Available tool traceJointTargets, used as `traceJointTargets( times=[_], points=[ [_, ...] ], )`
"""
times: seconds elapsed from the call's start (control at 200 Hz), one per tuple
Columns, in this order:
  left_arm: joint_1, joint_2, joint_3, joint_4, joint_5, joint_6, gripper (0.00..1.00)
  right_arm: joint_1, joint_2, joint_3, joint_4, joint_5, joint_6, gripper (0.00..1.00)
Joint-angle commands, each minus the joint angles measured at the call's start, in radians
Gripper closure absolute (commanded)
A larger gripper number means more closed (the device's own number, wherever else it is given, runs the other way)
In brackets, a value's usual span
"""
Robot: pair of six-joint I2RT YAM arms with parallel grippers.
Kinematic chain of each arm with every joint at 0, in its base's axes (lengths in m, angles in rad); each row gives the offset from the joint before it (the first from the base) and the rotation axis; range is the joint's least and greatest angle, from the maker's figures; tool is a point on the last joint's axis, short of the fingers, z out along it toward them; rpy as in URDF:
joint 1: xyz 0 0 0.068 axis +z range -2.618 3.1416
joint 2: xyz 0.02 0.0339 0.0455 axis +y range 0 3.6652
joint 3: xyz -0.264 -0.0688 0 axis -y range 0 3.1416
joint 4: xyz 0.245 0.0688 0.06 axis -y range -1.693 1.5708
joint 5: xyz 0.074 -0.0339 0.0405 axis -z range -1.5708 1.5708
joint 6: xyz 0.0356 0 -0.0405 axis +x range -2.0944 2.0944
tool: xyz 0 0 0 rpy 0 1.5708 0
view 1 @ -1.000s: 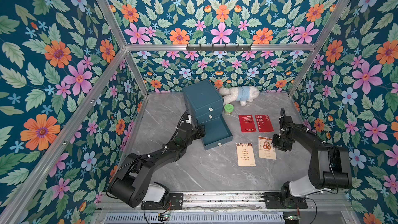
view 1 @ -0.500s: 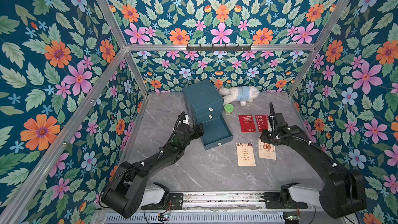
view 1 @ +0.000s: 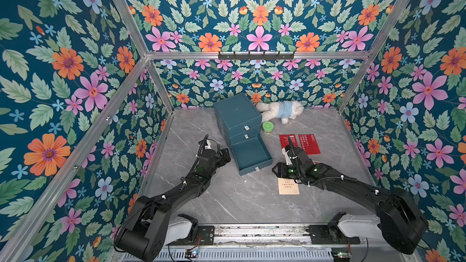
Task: Take the postcards out of the drawer
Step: Close the drawer in the storage box.
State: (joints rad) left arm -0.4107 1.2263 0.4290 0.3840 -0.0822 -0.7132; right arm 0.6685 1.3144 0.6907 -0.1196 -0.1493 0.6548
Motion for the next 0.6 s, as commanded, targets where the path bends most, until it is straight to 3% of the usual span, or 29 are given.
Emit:
traceJointTargets(
  times=[0.0, 0.22, 0.595],
  points=[
    [0.020, -0.010, -0.011, -0.008, -0.011, -0.033, 0.02, 0.042, 0.068, 0.003, 0.240, -0.005, 0.039, 0.47],
    [0.038, -0.046, -0.027, -0.026, -0.022, -0.039, 0.02, 0.057, 0.231, 0.029, 0.425, -0.042, 0.058, 0.48],
    [0.050, -0.103, -0.054, -0.052, -0.063, -0.014, 0.01, 0.060, 0.411, 0.074, 0.519, -0.110, 0.112, 0.56]
  ],
)
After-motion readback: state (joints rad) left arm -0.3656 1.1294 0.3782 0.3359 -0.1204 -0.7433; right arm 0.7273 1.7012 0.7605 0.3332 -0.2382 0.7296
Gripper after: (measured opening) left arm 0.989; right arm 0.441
